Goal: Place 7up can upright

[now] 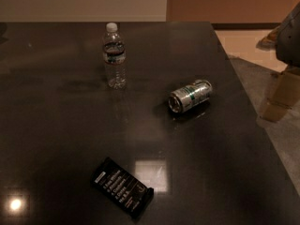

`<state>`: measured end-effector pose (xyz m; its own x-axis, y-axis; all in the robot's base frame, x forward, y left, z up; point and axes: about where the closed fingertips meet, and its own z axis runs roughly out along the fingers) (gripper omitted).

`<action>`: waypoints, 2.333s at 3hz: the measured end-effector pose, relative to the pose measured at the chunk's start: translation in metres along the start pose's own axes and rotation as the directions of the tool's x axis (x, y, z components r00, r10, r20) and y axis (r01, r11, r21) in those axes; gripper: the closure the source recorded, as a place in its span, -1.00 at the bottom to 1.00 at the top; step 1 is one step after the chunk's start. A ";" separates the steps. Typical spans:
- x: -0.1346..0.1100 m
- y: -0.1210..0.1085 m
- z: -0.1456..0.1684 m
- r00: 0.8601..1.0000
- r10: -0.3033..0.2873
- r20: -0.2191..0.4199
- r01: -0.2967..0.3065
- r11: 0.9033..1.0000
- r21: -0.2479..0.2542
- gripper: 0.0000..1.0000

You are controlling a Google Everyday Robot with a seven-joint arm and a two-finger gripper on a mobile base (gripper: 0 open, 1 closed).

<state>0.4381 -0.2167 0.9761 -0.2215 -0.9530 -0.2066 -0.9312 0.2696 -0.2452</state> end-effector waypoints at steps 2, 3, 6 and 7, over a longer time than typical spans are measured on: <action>-0.001 -0.005 0.000 1.000 0.018 -0.005 -0.018 1.000 0.003 -1.00; -0.002 -0.023 0.015 0.995 0.096 -0.040 -0.096 0.995 0.007 -1.00; -0.022 -0.077 0.081 0.870 0.470 -0.150 -0.447 0.880 0.162 -1.00; -0.025 -0.092 0.095 0.776 0.615 -0.142 -0.590 0.787 0.179 -1.00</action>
Offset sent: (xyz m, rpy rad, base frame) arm 0.0107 -0.0022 -0.0028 -0.0001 0.0290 -0.0457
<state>0.5571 -0.2043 0.9138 -0.7852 -0.5935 -0.1769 -0.5501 0.7996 -0.2408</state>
